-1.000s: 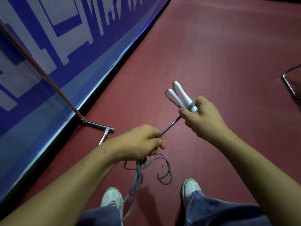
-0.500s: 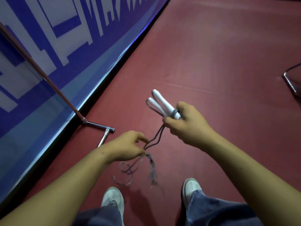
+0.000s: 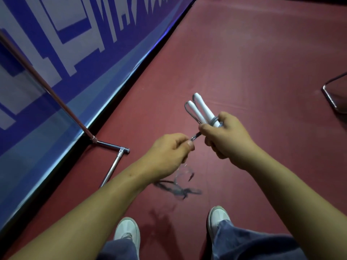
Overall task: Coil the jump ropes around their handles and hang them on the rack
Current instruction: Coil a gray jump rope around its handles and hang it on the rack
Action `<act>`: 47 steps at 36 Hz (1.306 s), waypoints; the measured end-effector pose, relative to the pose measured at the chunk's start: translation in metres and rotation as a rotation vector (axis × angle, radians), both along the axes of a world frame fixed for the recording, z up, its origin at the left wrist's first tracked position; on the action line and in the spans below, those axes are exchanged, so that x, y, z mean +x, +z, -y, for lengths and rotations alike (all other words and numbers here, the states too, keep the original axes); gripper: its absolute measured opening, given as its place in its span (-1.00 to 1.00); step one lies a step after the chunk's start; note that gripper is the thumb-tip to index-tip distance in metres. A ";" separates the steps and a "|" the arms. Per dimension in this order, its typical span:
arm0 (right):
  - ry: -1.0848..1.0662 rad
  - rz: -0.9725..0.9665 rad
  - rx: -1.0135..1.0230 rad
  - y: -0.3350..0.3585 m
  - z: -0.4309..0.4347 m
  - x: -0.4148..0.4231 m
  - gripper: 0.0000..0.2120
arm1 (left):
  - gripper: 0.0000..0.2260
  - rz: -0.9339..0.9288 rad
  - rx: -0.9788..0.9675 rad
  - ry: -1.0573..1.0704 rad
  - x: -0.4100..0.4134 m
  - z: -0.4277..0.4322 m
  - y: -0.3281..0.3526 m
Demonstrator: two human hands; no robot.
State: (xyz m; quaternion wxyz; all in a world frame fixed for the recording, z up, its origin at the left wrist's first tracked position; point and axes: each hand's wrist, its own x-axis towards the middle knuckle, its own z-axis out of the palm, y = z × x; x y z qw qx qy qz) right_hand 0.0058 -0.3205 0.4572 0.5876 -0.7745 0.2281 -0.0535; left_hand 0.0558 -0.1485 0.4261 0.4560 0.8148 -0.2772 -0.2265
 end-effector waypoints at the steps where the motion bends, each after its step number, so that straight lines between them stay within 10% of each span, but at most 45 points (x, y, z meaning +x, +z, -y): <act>1: 0.008 -0.009 -0.061 -0.005 0.002 0.000 -0.74 | -0.77 0.124 0.090 -0.033 -0.002 0.001 0.004; 6: 0.077 -0.148 -0.440 -0.014 0.023 -0.006 -0.65 | -0.62 0.374 0.335 -0.066 0.007 -0.019 0.014; 20: 0.660 -0.323 -0.850 -0.014 -0.022 -0.031 -0.75 | -0.85 0.688 0.086 -0.257 0.007 -0.024 0.044; 31: 0.621 -0.052 -0.550 0.015 -0.042 -0.046 -0.64 | -0.84 -0.121 -0.112 -0.164 0.030 -0.053 0.030; 41: 0.326 0.141 -0.152 0.021 -0.029 -0.036 -0.65 | -0.66 -0.389 -0.185 -0.208 0.003 -0.031 0.023; 47: 0.001 0.159 -0.099 0.014 0.000 -0.020 -0.76 | -0.57 -0.367 0.109 -0.256 0.001 -0.042 0.012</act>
